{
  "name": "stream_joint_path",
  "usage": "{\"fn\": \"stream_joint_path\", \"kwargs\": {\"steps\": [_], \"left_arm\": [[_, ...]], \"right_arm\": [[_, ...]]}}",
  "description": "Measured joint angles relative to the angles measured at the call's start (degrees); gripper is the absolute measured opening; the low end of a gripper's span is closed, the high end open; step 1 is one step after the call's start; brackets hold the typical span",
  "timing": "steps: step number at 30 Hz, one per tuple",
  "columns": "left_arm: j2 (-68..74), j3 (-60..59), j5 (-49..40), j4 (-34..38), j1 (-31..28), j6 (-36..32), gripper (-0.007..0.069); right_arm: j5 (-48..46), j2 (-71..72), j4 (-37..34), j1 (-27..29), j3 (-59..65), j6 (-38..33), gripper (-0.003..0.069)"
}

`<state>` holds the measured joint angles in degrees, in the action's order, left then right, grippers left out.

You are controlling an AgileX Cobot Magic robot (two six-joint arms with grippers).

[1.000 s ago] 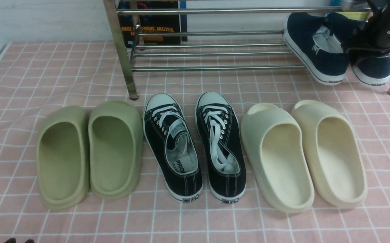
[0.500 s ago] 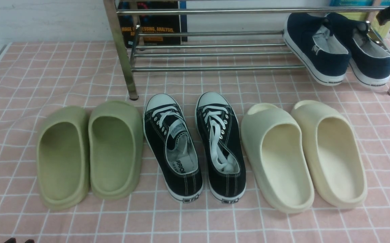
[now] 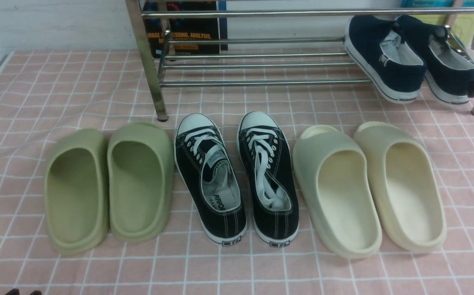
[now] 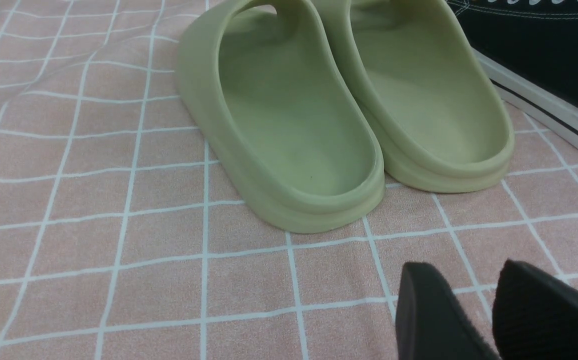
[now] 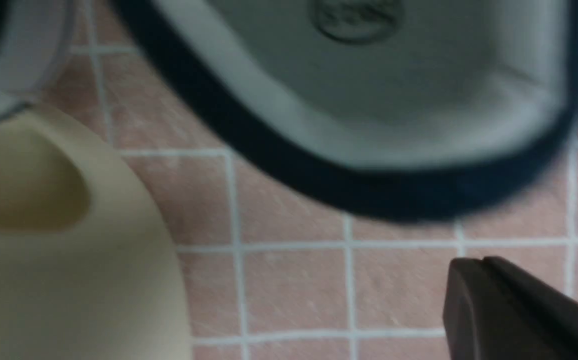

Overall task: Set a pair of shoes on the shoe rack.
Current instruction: Use the right arm to put a shoe into the shoe rack

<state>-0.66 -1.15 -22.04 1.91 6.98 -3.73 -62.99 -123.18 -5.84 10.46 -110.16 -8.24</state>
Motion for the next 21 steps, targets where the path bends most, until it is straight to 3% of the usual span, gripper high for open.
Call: {"fn": "stream_joint_path", "kwargs": {"steps": [12,21], "left_arm": [[0.0,0.0,0.0,0.0,0.0,0.0,0.0237],[0.0,0.0,0.0,0.0,0.0,0.0,0.0237]], "right_arm": [[4.2,-0.2,-1.1,-4.2,0.0,-2.7,-0.0011],[-0.8,8.6,0.9,-4.4,0.1,-2.8,-0.0008]]}}
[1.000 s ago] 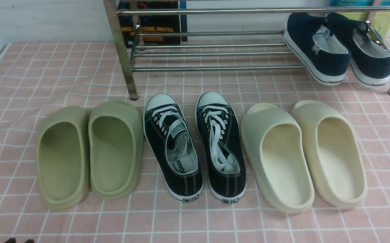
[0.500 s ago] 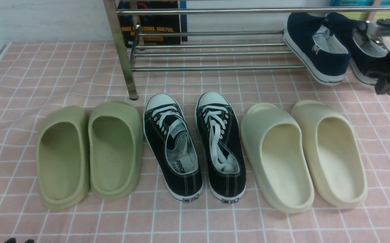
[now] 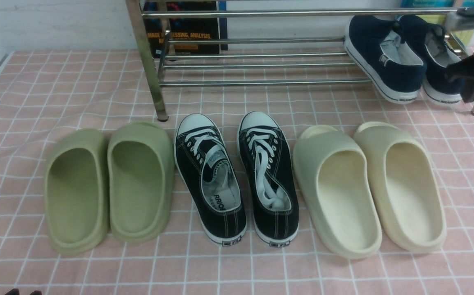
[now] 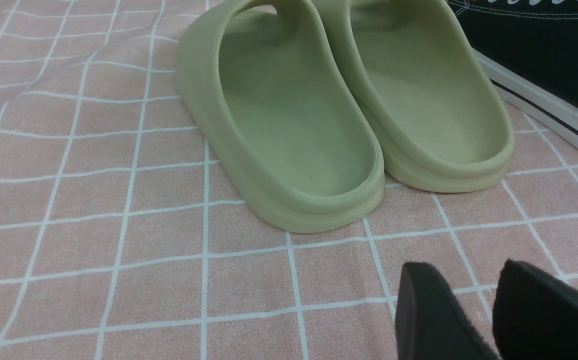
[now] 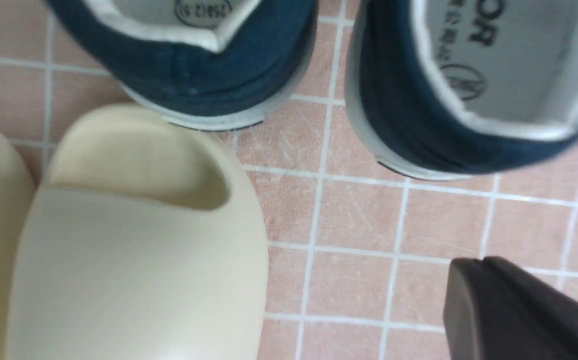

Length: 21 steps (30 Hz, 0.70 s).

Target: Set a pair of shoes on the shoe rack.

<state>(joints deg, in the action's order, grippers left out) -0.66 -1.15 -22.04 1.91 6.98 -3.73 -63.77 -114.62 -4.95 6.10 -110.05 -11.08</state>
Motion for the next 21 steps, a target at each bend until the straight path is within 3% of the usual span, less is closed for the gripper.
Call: {"fn": "stream_joint_path", "kwargs": {"steps": [7,11,17,21], "left_arm": [[0.0,0.0,0.0,-0.1,0.0,0.0,0.0237],[0.0,0.0,0.0,-0.1,0.0,0.0,0.0237],[0.0,0.0,0.0,-0.1,0.0,0.0,0.0237],[0.0,0.0,0.0,-0.1,0.0,0.0,0.0237]], "right_arm": [[-1.2,18.2,-2.0,-0.2,0.3,0.0,-0.0008],[1.7,30.3,-4.9,-0.3,7.1,-0.1,-0.0006],[16.2,49.6,-5.2,-1.7,27.3,-3.8,-0.0005],[31.5,65.4,-5.5,-6.3,47.2,-9.7,-0.0004]]}}
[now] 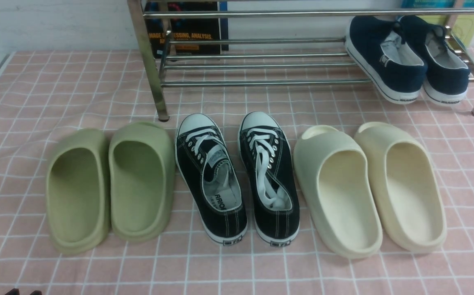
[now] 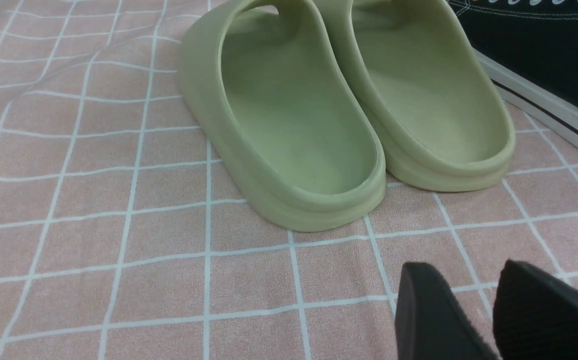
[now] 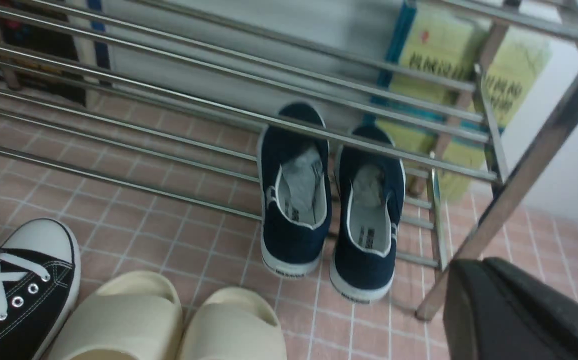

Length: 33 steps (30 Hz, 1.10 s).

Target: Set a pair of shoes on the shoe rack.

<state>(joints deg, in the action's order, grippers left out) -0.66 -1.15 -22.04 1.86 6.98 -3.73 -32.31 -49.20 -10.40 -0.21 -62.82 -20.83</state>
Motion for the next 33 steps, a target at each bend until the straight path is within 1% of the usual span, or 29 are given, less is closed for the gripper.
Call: {"fn": "stream_joint_path", "kwargs": {"steps": [2,3,4,5,7,8,10,17,20,27,33], "left_arm": [[0.0,0.0,0.0,0.0,0.0,0.0,0.0237],[0.0,0.0,0.0,0.0,0.0,0.0,0.0237],[0.0,0.0,0.0,0.0,0.0,0.0,0.0237],[0.0,0.0,0.0,0.0,0.0,0.0,0.0237],[0.0,0.0,0.0,0.0,0.0,0.0,0.0237],[0.0,0.0,0.0,0.0,0.0,0.0,0.0237],[0.0,0.0,0.0,-0.1,0.0,0.0,0.0237],[0.0,0.0,0.0,-0.1,0.0,0.0,0.0237],[0.0,0.0,0.0,-0.1,0.0,0.0,0.0237],[0.0,0.0,0.0,-0.1,0.0,0.0,0.0237],[0.0,0.0,0.0,-0.1,0.0,0.0,0.0237]], "right_arm": [[5.9,7.3,-0.4,-1.4,8.6,-1.4,-0.0004],[5.9,7.3,-0.4,-1.4,9.4,-1.4,-0.0004],[8.9,12.0,-0.5,-1.7,16.0,-1.7,-0.0004],[10.5,14.7,-0.8,-1.7,20.1,-1.8,-0.0003],[13.3,19.5,-1.7,-1.7,27.8,-2.0,-0.0001],[13.8,20.4,-1.8,-1.7,28.6,-2.0,-0.0001],[18.2,25.5,-3.3,-1.7,37.4,-2.0,-0.0001],[27.3,28.9,-5.8,-1.7,52.2,-2.1,0.0007],[27.8,28.9,-6.5,-1.7,57.0,-2.1,0.001],[27.9,28.9,-6.9,-1.7,63.9,-2.1,0.0019],[22.2,31.1,-6.9,-1.8,64.2,-2.1,0.0028]]}}
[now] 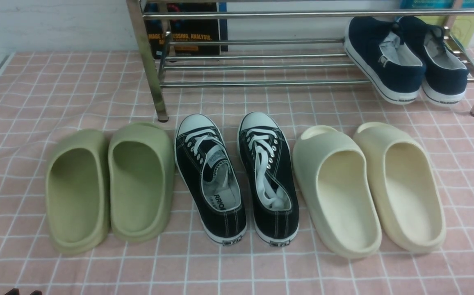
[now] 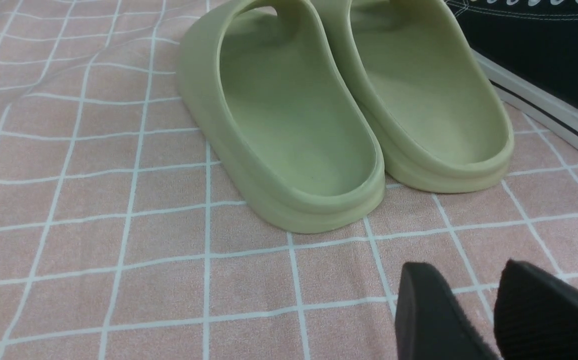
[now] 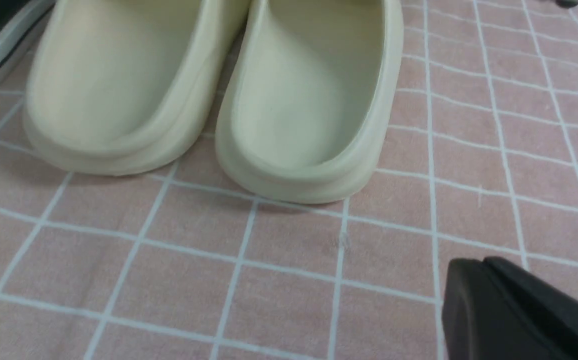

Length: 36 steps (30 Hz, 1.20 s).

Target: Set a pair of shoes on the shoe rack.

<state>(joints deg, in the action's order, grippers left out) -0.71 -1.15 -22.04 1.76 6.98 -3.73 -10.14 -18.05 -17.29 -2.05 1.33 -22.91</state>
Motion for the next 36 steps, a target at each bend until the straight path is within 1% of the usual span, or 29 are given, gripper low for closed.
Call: {"fn": "stream_joint_path", "kwargs": {"steps": [5,9,19,24,25,27,28,29,31,32,34,36], "left_arm": [[0.0,0.0,0.0,0.0,0.0,0.0,0.0237],[0.0,0.0,0.0,0.0,0.0,0.0,0.0237],[0.0,0.0,0.0,0.0,0.0,0.0,0.0237],[0.0,0.0,0.0,0.0,0.0,0.0,0.0237],[0.0,0.0,0.0,0.0,0.0,0.0,0.0237],[0.0,0.0,0.0,0.0,0.0,0.0,0.0237],[0.0,0.0,0.0,0.0,0.0,0.0,0.0237],[0.0,0.0,0.0,0.0,0.0,0.0,0.0237],[0.0,0.0,0.0,0.0,0.0,0.0,0.0237],[0.0,0.0,0.0,0.0,0.0,0.0,0.0237],[0.0,0.0,0.0,0.0,0.0,0.0,0.0237],[0.0,0.0,0.0,0.0,0.0,0.0,0.0237]], "right_arm": [[-9.2,11.9,0.2,0.0,0.0,0.0,0.0034],[-11.0,17.6,0.2,0.0,-0.2,-0.1,0.0038],[-12.0,18.6,0.9,0.0,-0.4,-0.1,0.0055],[-11.6,18.6,6.7,0.0,-0.5,0.0,0.0062],[-11.5,18.6,7.7,0.0,-0.5,1.4,0.0064],[-11.4,18.6,8.7,0.2,-0.5,7.7,0.0065],[-11.4,18.6,8.8,0.2,-0.5,8.5,0.0065],[-11.4,18.6,10.7,0.8,-0.5,14.2,0.0066],[-11.4,18.6,13.5,1.5,-0.5,19.7,0.0068],[-11.4,18.6,13.7,1.6,-0.5,20.1,0.0068],[-11.4,18.6,15.7,2.1,-0.5,23.2,0.0069],[-11.4,18.6,16.2,2.1,-0.5,24.2,0.0067]]}}
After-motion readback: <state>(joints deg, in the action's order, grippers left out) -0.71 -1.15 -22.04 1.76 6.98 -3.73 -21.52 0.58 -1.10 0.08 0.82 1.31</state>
